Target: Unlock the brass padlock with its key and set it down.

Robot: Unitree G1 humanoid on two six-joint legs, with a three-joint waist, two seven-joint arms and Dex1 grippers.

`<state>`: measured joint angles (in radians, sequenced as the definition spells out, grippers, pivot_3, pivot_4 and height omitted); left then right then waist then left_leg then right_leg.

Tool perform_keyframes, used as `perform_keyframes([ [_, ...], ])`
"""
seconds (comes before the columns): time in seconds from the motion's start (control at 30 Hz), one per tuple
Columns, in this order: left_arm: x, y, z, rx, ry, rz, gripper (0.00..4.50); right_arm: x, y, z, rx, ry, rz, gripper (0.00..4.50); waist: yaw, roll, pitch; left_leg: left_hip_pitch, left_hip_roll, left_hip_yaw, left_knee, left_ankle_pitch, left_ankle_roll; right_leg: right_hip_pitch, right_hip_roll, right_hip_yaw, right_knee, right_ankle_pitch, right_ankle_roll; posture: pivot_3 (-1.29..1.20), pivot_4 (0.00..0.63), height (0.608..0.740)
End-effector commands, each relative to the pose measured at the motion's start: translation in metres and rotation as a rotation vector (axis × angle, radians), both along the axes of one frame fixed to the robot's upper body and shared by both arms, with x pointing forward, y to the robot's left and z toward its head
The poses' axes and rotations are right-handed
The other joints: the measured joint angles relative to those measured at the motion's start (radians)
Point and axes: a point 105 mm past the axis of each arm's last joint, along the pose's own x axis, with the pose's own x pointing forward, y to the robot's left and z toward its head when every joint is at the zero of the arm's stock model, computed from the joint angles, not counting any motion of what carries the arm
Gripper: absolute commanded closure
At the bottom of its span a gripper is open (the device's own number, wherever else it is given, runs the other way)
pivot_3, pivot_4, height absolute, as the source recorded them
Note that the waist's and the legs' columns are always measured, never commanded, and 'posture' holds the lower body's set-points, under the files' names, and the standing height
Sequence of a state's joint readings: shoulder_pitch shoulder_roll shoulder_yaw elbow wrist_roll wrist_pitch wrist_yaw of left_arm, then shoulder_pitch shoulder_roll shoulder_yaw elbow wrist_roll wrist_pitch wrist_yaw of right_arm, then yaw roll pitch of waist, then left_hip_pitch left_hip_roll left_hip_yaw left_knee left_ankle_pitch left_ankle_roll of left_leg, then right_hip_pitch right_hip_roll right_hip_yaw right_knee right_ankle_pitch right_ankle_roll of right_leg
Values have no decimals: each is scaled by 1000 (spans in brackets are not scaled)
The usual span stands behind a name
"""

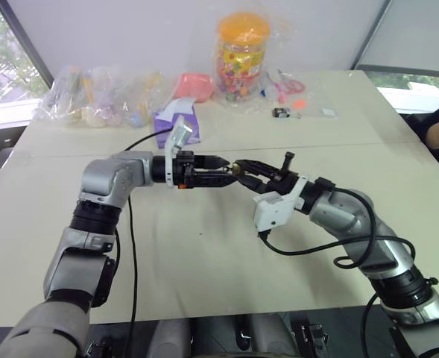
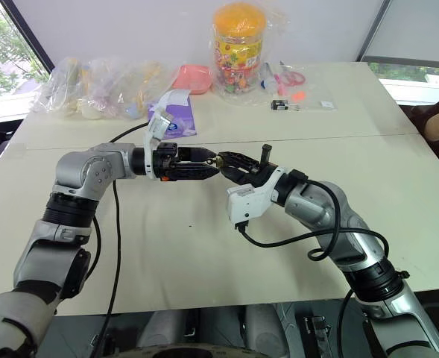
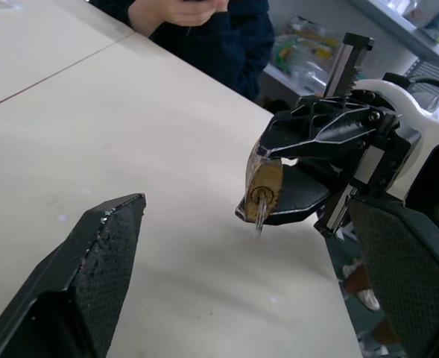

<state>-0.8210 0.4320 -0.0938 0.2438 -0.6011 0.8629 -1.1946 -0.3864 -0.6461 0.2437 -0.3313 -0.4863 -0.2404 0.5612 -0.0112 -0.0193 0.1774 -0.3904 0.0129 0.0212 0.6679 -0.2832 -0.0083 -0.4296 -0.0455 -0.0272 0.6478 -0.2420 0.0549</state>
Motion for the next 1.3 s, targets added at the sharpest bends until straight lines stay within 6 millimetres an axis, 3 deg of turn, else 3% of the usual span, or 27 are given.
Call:
perform_keyframes([
  [0.03,0,1,15,-35,-47,-3,561,-6,3,17,30,-56,22,3809,0,0,0,0,0,0,0,0,0,0,0,0,0,0,0,0,150,737],
  [0.1,0,1,15,-37,-45,-3,1231,-5,2,16,29,-54,22,3809,0,0,0,0,0,0,0,0,0,0,0,0,0,0,0,0,150,737],
  [0.33,-1,2,14,-33,-46,-4,4283,-5,2,16,27,-50,23,3809,0,0,0,0,0,0,0,0,0,0,0,0,0,0,0,0,150,737],
  [0.37,-1,2,14,-34,-45,-5,4463,-5,2,16,26,-50,24,3809,0,0,0,0,0,0,0,0,0,0,0,0,0,0,0,0,150,737],
  [0.97,-2,6,12,-4,-92,4,4463,-6,-1,16,24,-31,19,3809,0,0,0,0,0,0,0,0,0,0,0,0,0,0,0,0,150,737],
  [1.2,0,4,14,-20,-106,20,1507,-6,0,15,21,-27,22,3809,0,0,0,0,0,0,0,0,0,0,0,0,1,0,0,0,150,737],
  [1.3,-1,4,14,-26,-98,18,1507,-6,0,15,20,-25,23,3809,0,0,0,0,0,0,0,0,0,0,0,0,1,0,0,0,150,737],
])
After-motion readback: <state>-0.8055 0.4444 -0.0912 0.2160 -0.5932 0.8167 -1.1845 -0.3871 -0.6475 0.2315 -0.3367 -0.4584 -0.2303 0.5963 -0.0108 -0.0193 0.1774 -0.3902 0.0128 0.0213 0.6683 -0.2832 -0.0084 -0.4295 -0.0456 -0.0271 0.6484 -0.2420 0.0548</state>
